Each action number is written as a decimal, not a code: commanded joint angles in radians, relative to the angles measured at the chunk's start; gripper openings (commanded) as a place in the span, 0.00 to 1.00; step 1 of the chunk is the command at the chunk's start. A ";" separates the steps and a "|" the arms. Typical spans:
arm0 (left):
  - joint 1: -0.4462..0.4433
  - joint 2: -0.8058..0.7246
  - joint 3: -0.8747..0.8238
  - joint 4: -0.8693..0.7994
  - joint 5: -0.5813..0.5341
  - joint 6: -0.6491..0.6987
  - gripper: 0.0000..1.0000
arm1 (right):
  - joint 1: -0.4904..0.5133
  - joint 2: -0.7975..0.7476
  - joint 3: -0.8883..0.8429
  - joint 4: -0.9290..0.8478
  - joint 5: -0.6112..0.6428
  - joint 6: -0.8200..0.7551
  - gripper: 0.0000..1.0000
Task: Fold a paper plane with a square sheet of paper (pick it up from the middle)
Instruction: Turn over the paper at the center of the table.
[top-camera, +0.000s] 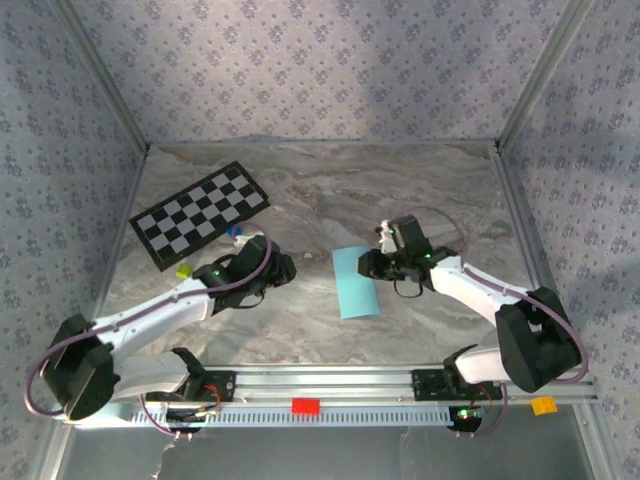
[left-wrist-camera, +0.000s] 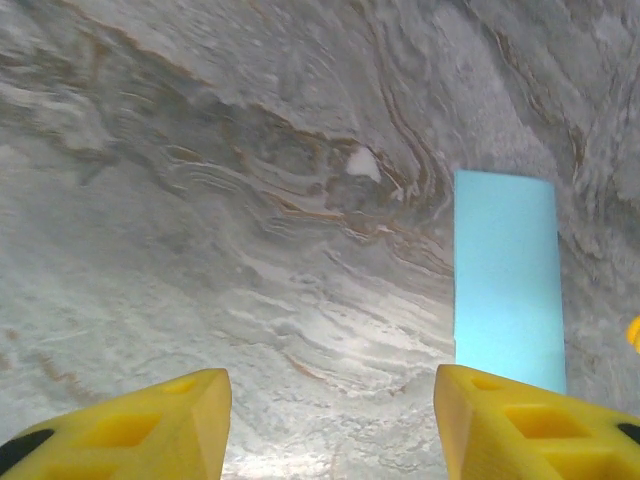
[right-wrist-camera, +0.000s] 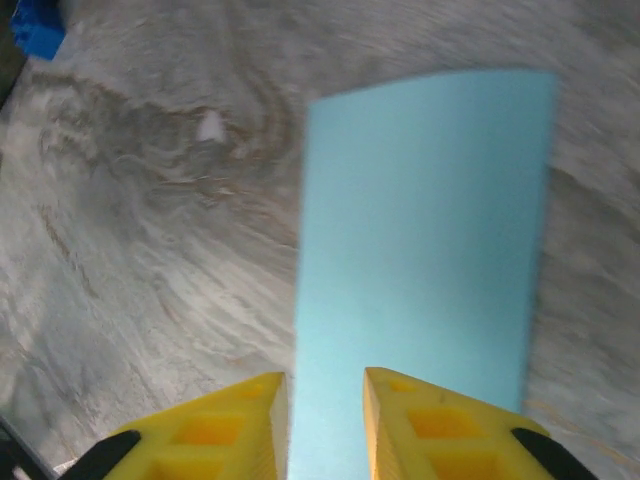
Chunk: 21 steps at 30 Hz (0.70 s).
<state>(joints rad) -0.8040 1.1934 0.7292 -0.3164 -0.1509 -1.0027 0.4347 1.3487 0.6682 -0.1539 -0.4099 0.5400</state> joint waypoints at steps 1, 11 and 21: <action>0.005 0.058 0.063 0.068 0.105 0.039 0.54 | -0.072 -0.002 -0.062 0.081 -0.222 0.040 0.22; 0.005 0.179 0.106 0.122 0.193 0.038 0.54 | -0.143 0.072 -0.098 0.107 -0.299 0.038 0.11; 0.005 0.261 0.131 0.165 0.259 0.027 0.54 | -0.151 0.233 -0.129 0.162 -0.305 0.043 0.09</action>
<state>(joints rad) -0.8040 1.4376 0.8185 -0.1795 0.0708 -0.9802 0.2920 1.5517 0.5659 -0.0078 -0.7116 0.5697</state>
